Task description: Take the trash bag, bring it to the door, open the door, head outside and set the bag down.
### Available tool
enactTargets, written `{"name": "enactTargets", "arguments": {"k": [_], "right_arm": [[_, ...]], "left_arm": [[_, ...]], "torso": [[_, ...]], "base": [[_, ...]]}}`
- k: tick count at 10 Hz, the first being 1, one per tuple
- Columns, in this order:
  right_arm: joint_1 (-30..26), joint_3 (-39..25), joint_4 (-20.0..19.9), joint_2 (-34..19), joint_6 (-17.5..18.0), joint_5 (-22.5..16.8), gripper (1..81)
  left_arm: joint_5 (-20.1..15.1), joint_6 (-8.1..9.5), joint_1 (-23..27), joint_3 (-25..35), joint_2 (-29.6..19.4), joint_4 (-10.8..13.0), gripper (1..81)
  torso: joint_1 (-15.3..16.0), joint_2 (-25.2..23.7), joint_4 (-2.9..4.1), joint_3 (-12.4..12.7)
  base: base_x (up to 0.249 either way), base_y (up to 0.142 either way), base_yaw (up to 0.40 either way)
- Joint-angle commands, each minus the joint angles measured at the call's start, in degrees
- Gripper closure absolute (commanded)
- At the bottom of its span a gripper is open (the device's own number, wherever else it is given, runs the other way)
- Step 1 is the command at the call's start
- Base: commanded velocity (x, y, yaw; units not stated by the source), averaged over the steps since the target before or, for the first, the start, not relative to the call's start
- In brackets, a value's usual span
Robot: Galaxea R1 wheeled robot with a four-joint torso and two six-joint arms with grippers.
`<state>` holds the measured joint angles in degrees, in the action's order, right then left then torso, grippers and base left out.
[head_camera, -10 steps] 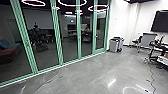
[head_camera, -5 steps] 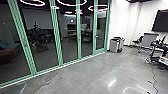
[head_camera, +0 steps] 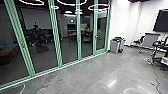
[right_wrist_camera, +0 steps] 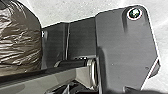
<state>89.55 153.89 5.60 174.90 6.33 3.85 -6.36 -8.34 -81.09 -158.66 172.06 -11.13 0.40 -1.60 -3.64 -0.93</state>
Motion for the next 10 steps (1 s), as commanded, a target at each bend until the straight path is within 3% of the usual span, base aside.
{"name": "enactTargets", "arguments": {"k": [1, 10], "right_arm": [[-2.7, -0.2, -0.1, 0.3, 0.1, -2.7, 1.0], [-2.7, -0.2, -0.1, 0.3, 0.1, -2.7, 1.0]], "left_arm": [[-3.4, -0.1, 3.6, -0.2, -0.1, 0.1, 81.1], [-3.5, -0.1, 3.6, -0.2, 0.0, 0.1, 81.1]], "torso": [[0.0, 0.0, 0.0, 0.0], [0.0, 0.0, 0.0, 0.0]], "base": [[0.151, -0.062, 0.0], [0.152, -0.073, 0.0]]}}
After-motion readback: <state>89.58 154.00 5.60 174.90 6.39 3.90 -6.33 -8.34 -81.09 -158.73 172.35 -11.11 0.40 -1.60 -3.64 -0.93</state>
